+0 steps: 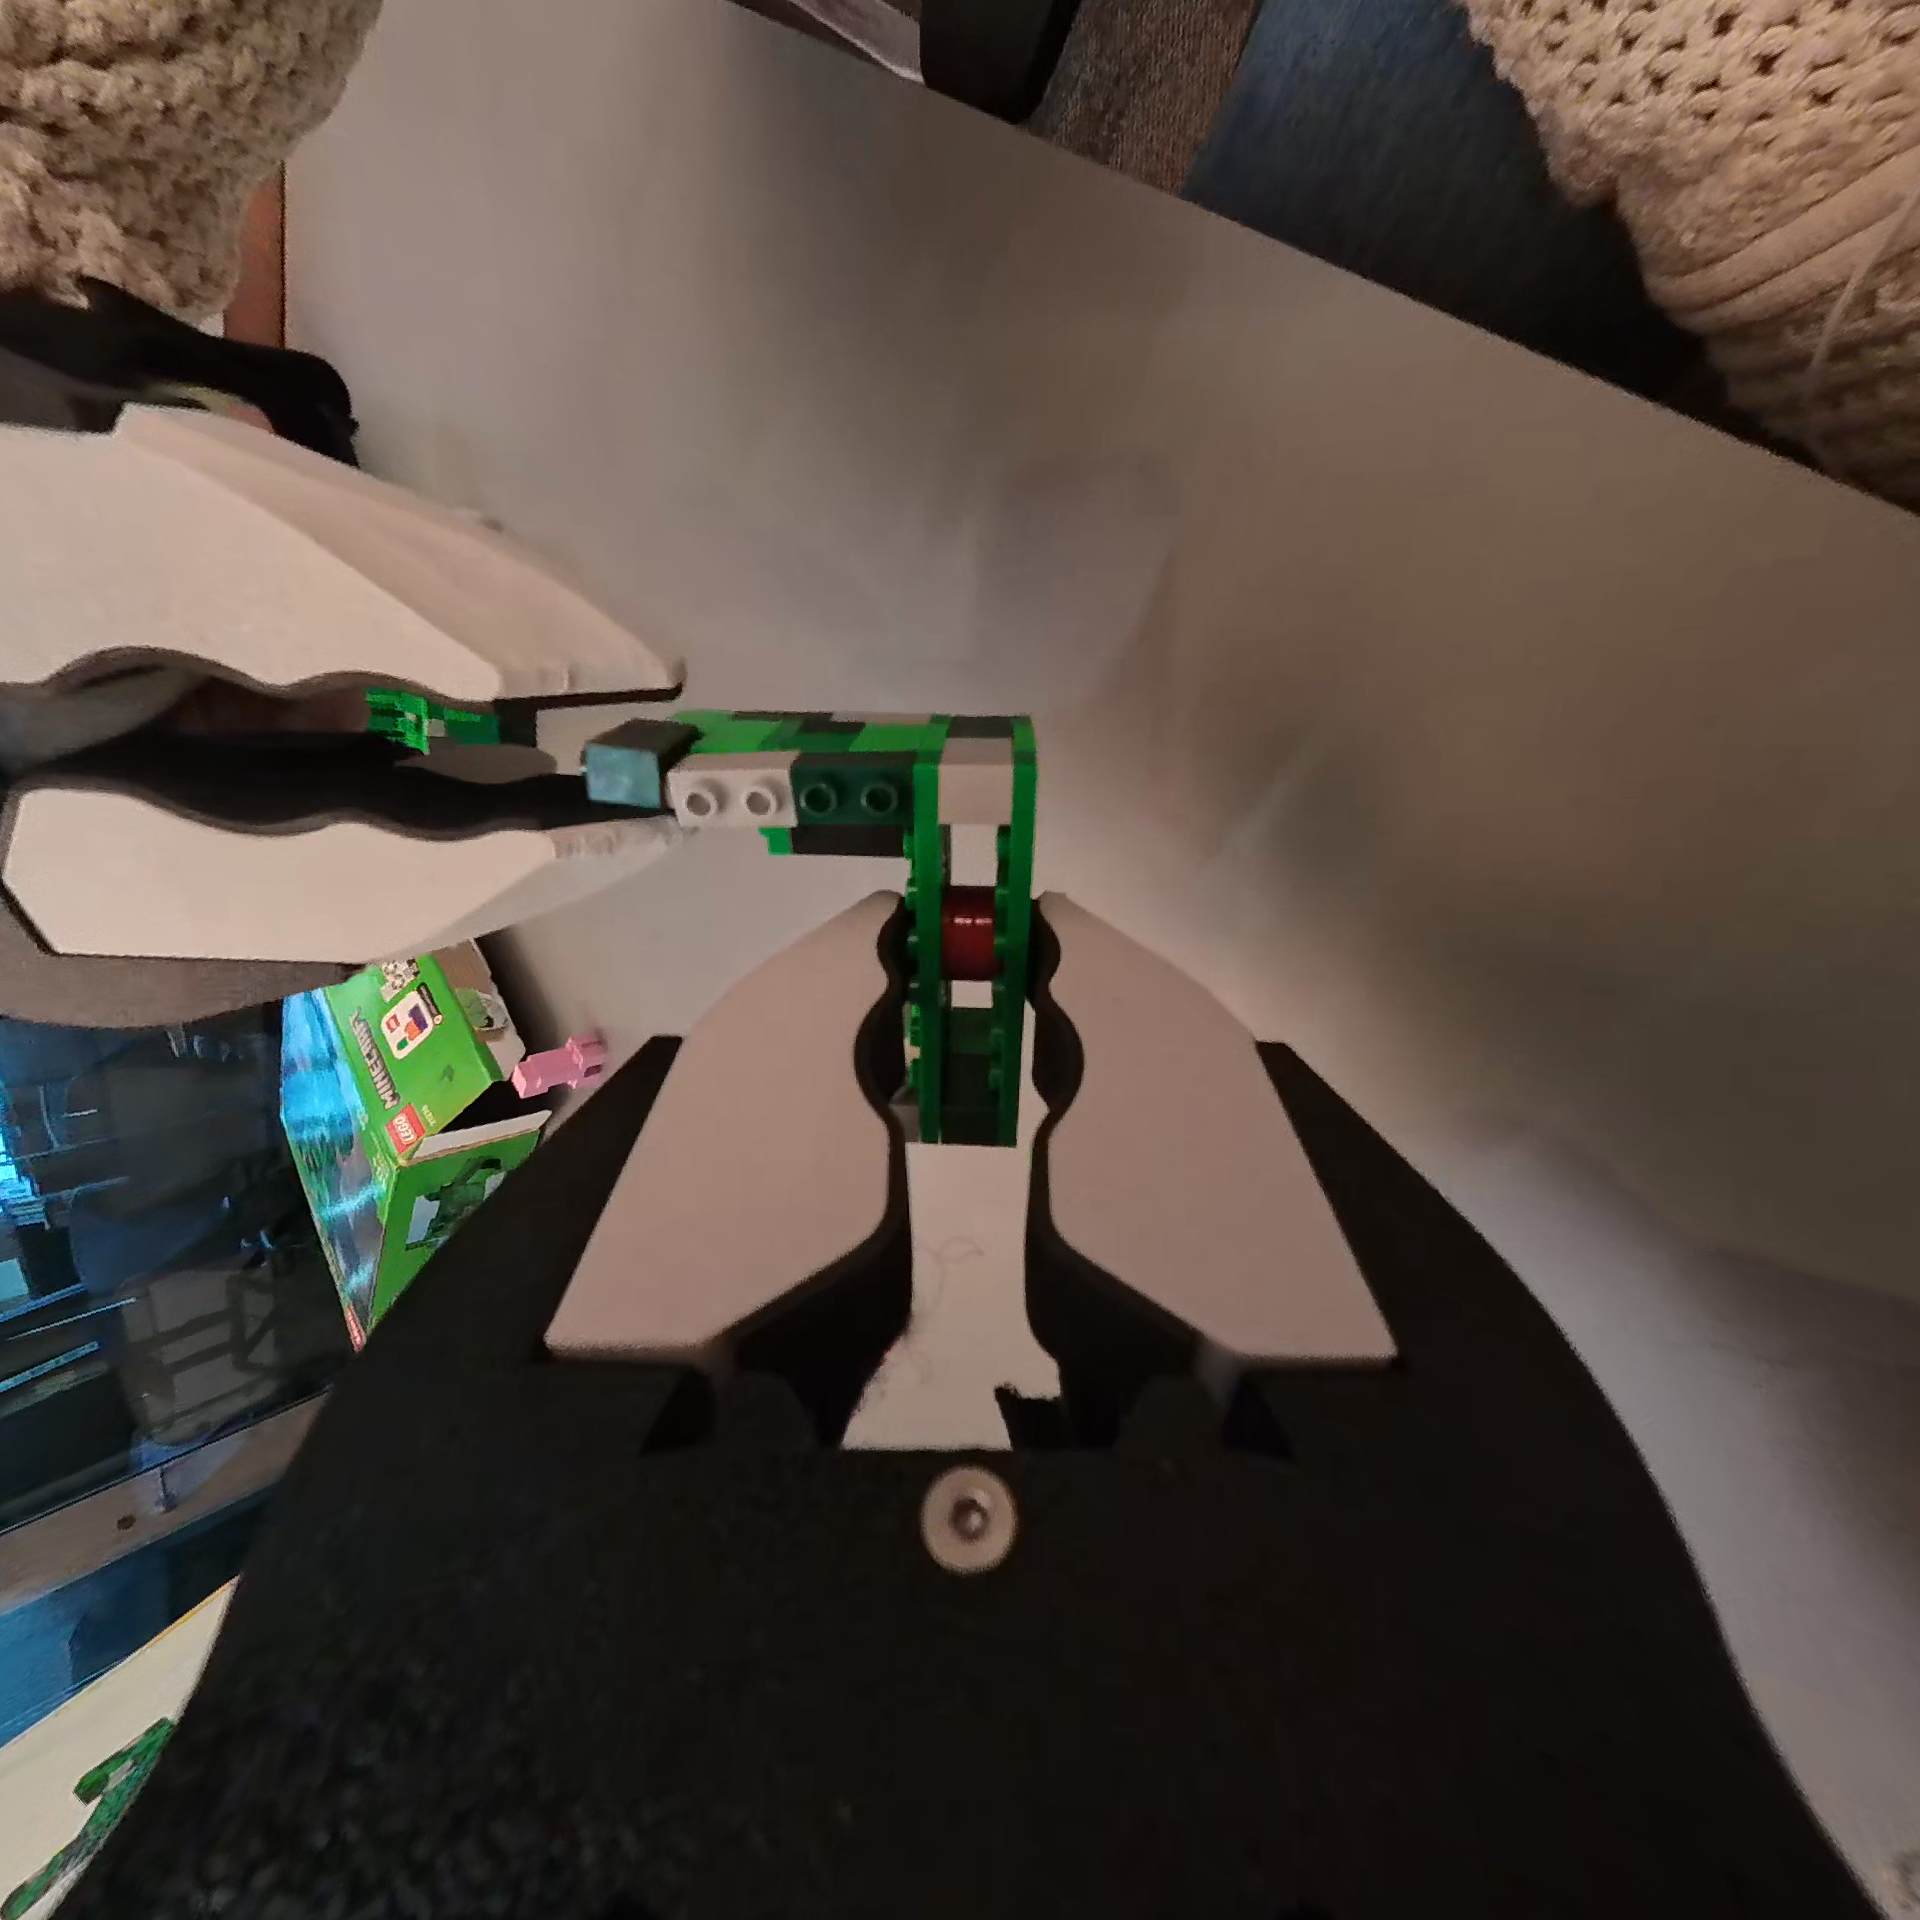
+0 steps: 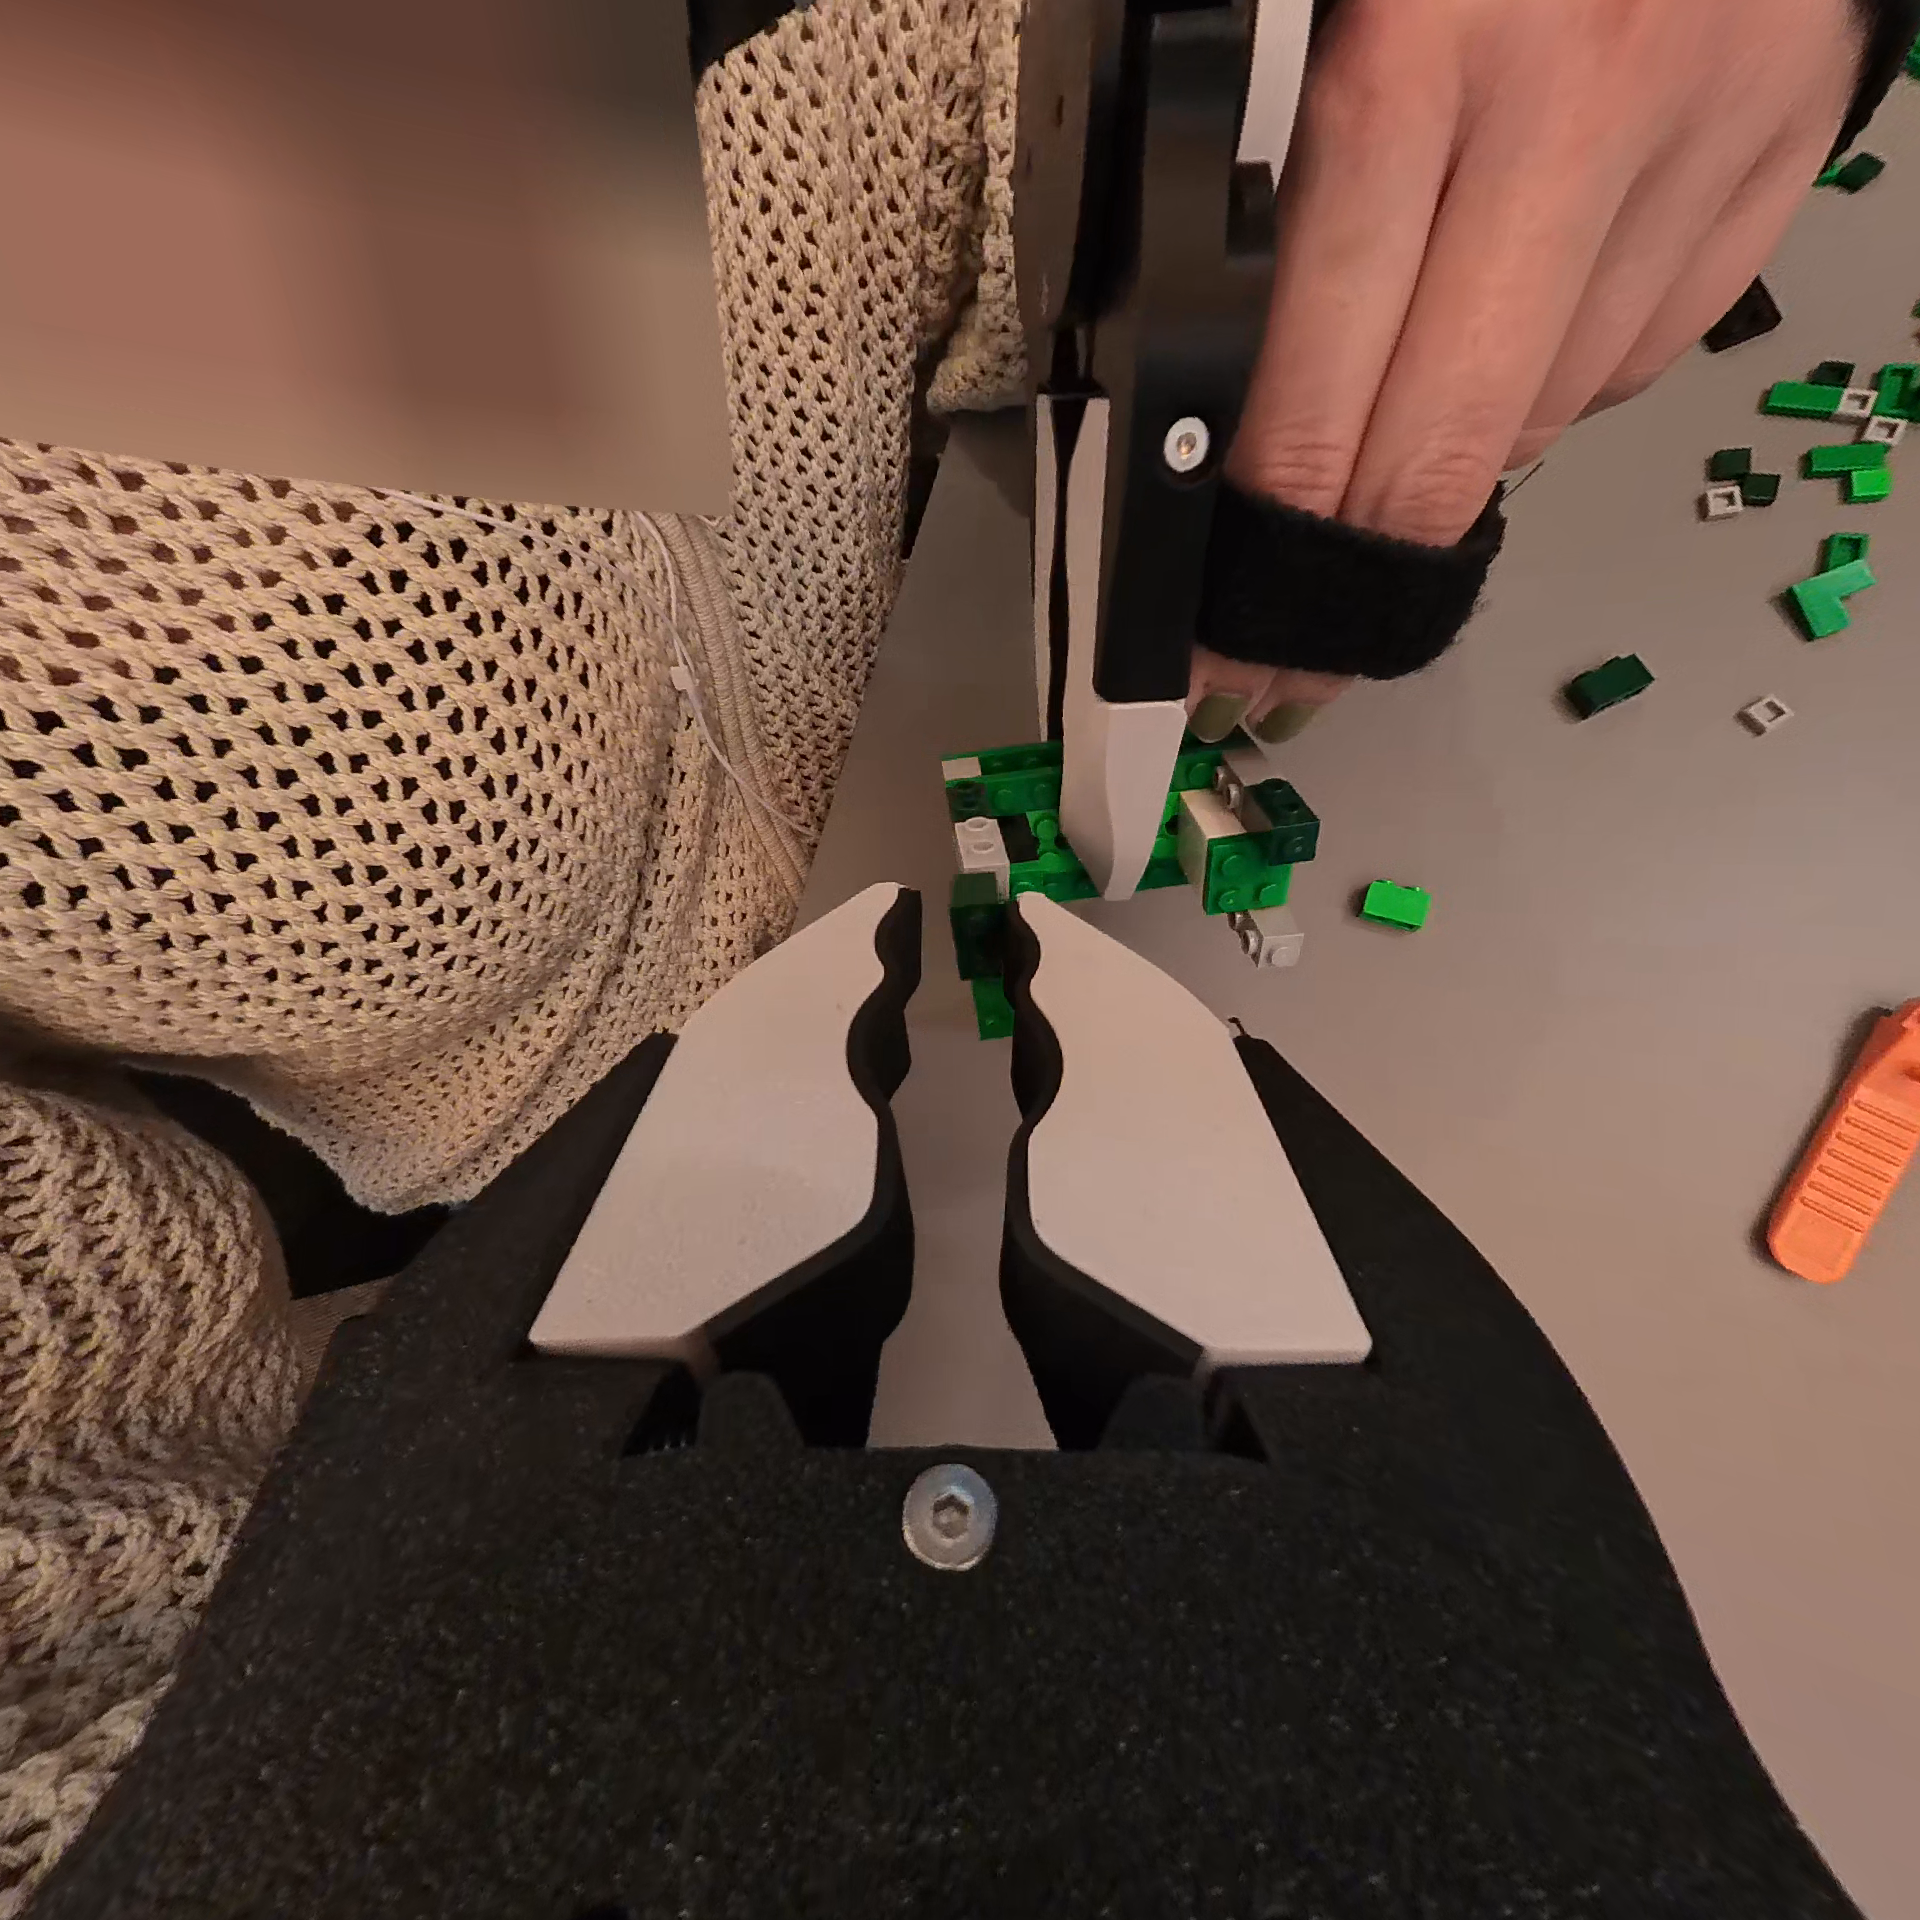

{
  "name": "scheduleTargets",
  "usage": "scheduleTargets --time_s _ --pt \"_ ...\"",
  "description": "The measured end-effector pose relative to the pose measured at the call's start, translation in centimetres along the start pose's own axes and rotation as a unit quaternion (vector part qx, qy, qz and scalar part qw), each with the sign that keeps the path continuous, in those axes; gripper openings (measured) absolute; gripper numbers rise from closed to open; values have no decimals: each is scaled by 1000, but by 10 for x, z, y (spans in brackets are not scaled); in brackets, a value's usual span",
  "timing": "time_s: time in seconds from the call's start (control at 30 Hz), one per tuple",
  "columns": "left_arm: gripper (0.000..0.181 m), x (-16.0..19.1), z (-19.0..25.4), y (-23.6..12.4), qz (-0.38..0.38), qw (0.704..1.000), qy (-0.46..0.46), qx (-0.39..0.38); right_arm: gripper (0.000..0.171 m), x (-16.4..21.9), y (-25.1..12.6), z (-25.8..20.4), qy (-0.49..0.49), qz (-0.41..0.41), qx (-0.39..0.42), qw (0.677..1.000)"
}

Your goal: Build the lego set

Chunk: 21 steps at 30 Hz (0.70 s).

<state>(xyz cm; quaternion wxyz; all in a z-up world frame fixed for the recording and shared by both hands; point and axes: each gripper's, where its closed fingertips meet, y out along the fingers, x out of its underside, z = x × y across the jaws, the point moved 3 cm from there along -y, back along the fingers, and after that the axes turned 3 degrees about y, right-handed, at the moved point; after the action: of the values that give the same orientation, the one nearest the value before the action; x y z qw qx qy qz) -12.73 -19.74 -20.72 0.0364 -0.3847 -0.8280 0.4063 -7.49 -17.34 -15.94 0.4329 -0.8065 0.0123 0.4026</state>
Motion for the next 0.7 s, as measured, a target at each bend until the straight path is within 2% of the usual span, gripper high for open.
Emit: scheduleTargets --time_s 0.7 --pt "19 -1 0 1 -3 1000 4 4 10 4 -4 3 3 -1 3 1000"
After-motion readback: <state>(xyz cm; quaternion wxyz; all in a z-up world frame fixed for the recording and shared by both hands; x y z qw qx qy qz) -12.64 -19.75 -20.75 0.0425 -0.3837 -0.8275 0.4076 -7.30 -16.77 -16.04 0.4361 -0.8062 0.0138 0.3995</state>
